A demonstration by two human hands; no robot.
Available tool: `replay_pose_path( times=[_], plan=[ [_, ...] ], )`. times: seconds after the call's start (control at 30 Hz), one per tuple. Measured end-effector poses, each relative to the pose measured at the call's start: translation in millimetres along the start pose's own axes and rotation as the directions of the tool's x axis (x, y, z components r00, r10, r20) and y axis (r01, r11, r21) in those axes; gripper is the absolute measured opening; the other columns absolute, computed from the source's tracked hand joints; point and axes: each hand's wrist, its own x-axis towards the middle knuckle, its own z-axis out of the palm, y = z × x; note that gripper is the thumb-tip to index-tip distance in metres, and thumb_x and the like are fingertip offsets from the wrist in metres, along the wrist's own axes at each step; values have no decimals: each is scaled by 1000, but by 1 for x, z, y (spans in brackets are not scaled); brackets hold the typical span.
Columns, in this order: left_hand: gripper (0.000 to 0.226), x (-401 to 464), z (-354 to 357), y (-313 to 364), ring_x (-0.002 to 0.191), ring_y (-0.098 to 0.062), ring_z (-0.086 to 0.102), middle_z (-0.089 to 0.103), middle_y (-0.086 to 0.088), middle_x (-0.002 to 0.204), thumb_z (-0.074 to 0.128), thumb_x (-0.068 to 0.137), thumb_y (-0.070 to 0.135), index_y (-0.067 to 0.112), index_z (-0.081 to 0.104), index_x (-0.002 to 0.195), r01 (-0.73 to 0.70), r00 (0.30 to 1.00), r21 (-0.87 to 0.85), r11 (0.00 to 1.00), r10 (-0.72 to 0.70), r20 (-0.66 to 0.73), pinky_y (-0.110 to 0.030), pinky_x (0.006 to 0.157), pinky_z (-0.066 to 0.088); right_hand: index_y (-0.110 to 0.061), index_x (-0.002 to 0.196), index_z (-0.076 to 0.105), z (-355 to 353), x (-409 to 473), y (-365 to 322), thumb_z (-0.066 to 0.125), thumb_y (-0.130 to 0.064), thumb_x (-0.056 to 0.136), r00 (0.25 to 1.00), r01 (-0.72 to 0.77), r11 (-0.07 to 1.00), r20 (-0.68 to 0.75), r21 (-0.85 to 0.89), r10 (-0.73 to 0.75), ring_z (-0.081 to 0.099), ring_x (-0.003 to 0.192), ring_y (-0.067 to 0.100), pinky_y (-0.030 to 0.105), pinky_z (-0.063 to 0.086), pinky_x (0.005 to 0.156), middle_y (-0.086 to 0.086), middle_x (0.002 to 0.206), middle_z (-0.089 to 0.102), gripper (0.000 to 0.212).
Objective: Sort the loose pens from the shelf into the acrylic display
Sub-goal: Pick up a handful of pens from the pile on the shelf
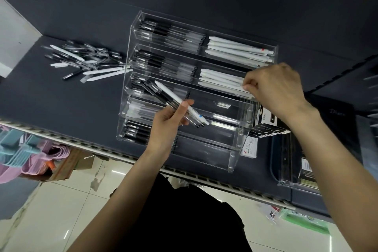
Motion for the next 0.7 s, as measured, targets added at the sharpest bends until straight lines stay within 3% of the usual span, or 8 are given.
replay_pose_path(
  times=[0.1,0.17,0.23,0.3,0.4,0.53,0.7],
  plan=[
    [26,-1,1,-1,65,-9,54,65,-18,107,59,81,40,21,73,92,-6,1000,-12,1000,7,10,-30,83,44,-21,97,69,0,4,-8,55,-18,94,998,-22,993,52,-118,28,58,97,30,34,38,87,6,97,70,14],
    [23,0,3,-1,66,-8,55,64,-21,111,59,84,36,20,72,93,-8,1000,-7,1000,8,11,-25,78,46,-20,93,68,-1,2,-10,58,-13,92,1000,-17,986,13,-163,19,59,93,31,33,41,79,5,92,69,12],
    [23,1,5,1,67,-8,56,64,-22,108,59,84,36,21,73,96,-11,1000,-2,1000,11,22,-24,77,47,-18,88,68,-4,-5,-13,62,-16,90,993,-1,999,-121,-38,-3,62,85,28,30,41,70,2,86,69,7],
    [25,0,8,4,69,-8,56,64,-17,97,58,83,36,22,72,98,-20,999,4,1000,20,46,-24,78,48,-19,88,69,-9,-20,-25,67,-24,87,986,49,967,-165,249,-7,64,76,18,27,46,68,-4,83,69,6],
    [26,-1,14,5,74,-12,57,63,-12,94,58,86,33,19,72,103,-35,998,18,999,34,62,-23,76,49,-24,95,69,-4,-40,-51,71,-33,81,1000,18,824,3,567,-25,64,74,0,16,50,70,-14,82,68,16],
    [28,-3,18,4,83,-14,60,69,-9,95,58,87,30,15,71,105,-52,995,4,999,52,90,-21,72,49,-25,95,65,13,-49,-61,76,-29,77,997,-66,737,74,673,21,60,71,-9,5,43,64,-22,75,61,21],
    [30,-7,24,3,77,-11,58,68,-6,89,57,85,30,15,70,107,-66,990,-39,997,71,120,-16,69,49,-27,94,63,14,-50,-55,79,-24,74,994,-58,730,110,681,-23,58,73,-2,9,43,64,-17,78,61,25]
  ],
)
